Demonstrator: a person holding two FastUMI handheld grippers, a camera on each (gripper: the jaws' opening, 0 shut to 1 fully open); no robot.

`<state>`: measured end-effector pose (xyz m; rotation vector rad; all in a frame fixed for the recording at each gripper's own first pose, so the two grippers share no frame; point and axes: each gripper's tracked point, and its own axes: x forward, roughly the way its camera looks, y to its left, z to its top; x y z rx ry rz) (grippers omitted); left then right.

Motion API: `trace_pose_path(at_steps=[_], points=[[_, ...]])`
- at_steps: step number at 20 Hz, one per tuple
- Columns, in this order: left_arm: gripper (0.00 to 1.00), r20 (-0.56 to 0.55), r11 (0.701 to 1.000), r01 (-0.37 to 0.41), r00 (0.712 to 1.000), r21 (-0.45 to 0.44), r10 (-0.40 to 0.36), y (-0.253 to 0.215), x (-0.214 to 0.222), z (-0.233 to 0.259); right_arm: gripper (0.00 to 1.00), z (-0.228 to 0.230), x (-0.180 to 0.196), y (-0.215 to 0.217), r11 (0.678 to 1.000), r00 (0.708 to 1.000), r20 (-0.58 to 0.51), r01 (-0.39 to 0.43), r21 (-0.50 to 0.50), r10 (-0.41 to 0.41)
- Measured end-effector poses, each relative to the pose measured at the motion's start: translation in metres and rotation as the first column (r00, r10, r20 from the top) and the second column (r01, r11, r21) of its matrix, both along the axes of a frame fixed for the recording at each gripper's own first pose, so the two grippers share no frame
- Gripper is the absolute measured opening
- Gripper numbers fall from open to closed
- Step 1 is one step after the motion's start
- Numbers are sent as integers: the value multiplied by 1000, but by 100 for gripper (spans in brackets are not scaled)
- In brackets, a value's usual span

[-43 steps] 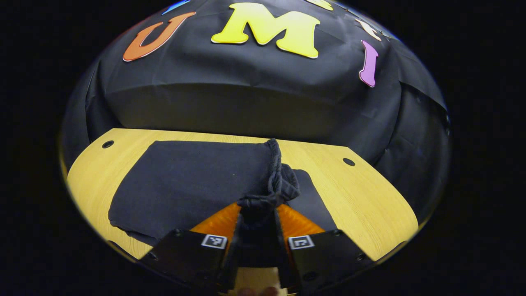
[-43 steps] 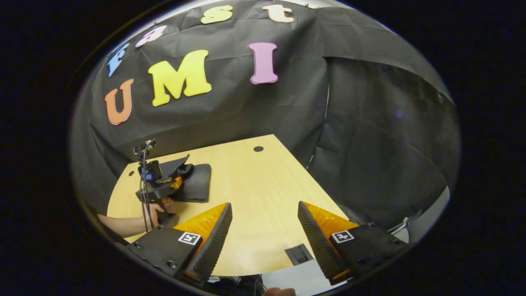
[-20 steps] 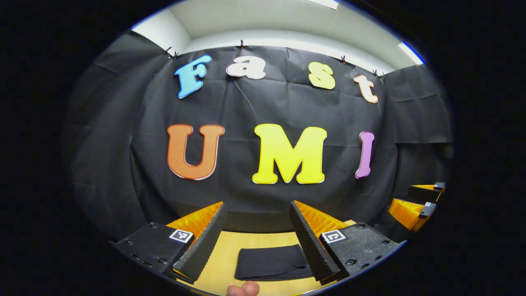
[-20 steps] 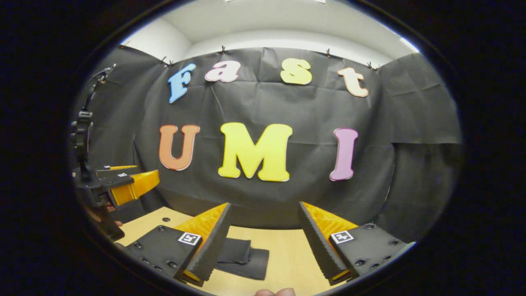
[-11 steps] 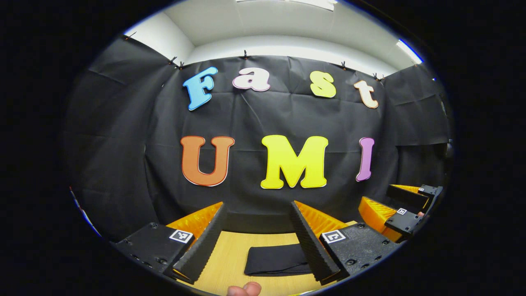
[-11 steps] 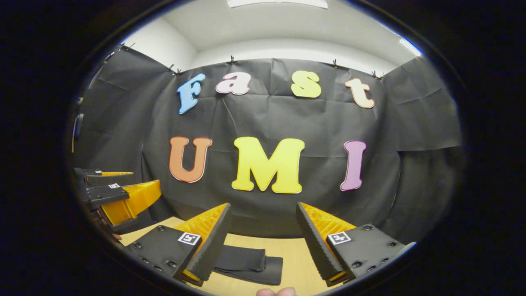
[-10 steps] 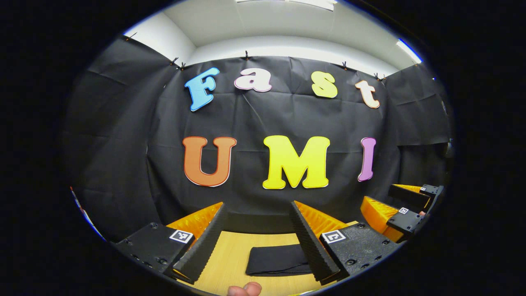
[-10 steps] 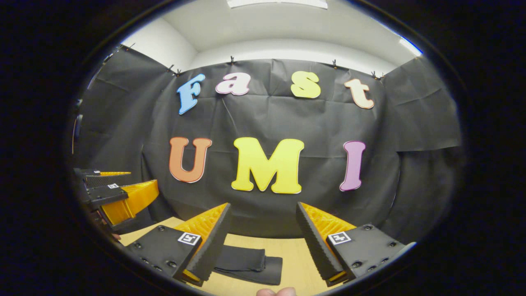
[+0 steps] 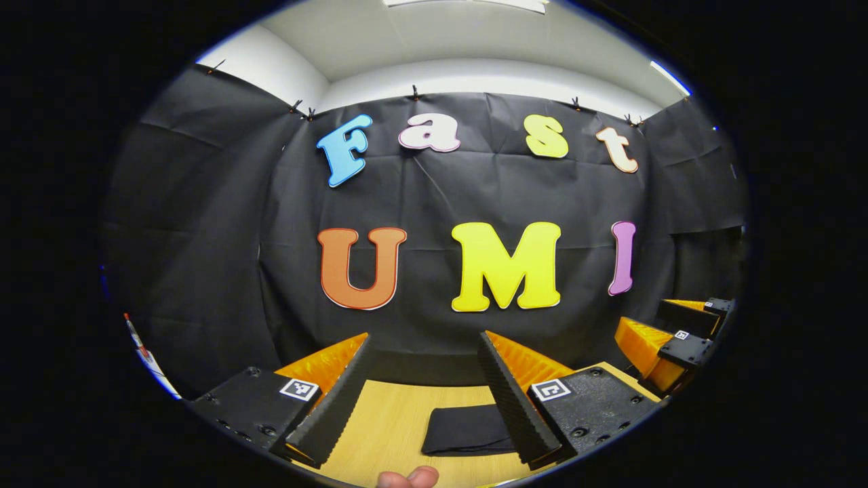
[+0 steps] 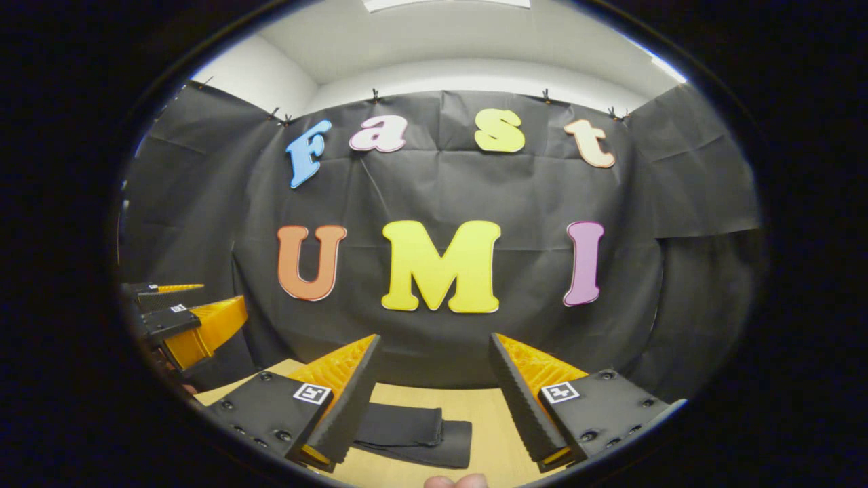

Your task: Grasp the waist and the cuffs of the jeans and fold them to make the two legs overlap; first hold the waist and fold one-third of the jeans toward the cuffs, then hold the cuffs and fold the remaining one-third in the same direction to finish folding.

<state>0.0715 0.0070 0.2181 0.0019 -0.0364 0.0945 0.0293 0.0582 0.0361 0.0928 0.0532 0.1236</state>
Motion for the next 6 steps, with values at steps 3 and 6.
trace_pose_path(at_steps=[3,6], points=[[98,-9,1000,5,1000,-10,-5,-3,4,-4,94,-2,2,-1,1000,1000,-7,2,1,-2],[98,-16,1000,11,1000,-16,-12,-4,7,-7,94,-4,4,-4,1000,1000,-14,6,-1,-6]])
